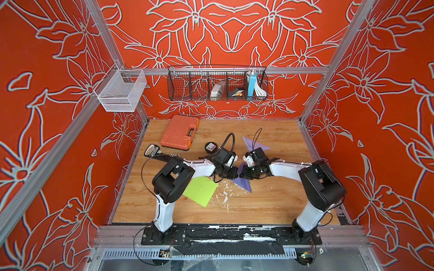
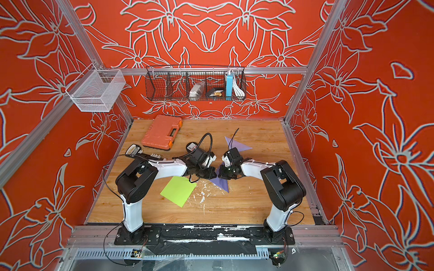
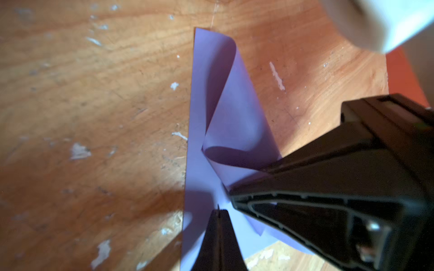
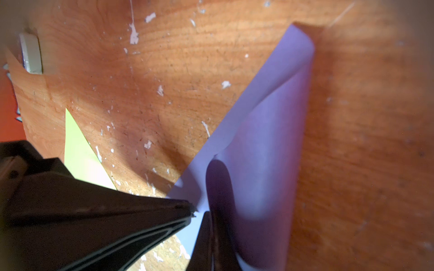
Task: Fold the square paper diagonally
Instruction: Fold the paper at the center of the board.
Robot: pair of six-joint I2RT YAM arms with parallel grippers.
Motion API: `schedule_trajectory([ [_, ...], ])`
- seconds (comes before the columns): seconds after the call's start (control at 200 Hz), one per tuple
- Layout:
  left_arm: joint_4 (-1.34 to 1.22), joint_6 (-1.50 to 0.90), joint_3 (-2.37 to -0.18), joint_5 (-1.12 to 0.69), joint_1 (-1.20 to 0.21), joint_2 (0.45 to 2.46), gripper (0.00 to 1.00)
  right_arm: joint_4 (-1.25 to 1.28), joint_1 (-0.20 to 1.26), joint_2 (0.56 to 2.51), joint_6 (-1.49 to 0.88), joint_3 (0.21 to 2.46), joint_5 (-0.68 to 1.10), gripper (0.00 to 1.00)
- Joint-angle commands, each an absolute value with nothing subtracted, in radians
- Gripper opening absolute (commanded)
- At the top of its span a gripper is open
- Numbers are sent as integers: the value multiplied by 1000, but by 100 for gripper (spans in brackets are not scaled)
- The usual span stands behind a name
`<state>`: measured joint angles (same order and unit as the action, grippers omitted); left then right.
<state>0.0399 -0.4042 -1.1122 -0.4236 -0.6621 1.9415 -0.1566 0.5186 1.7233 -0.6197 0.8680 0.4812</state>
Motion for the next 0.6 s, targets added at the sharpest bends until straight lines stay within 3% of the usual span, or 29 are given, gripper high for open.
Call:
schedule_trajectory([
  [0.0,31,-390,-1092,-410,-666,1892,0,-172,534,1728,-636,857,440,3],
  [0.185,124,-363,-1108,-307,-660,1879,0,-195,538,1720,-630,865,433,3],
  [0.425,100,-360,-1119,-459,-649,1902,0,-196,539,1732,-635,871,434,3],
  [0.596,114,-363,-1127,-465,-648,1912,0,-211,539,1719,-632,877,430,3],
])
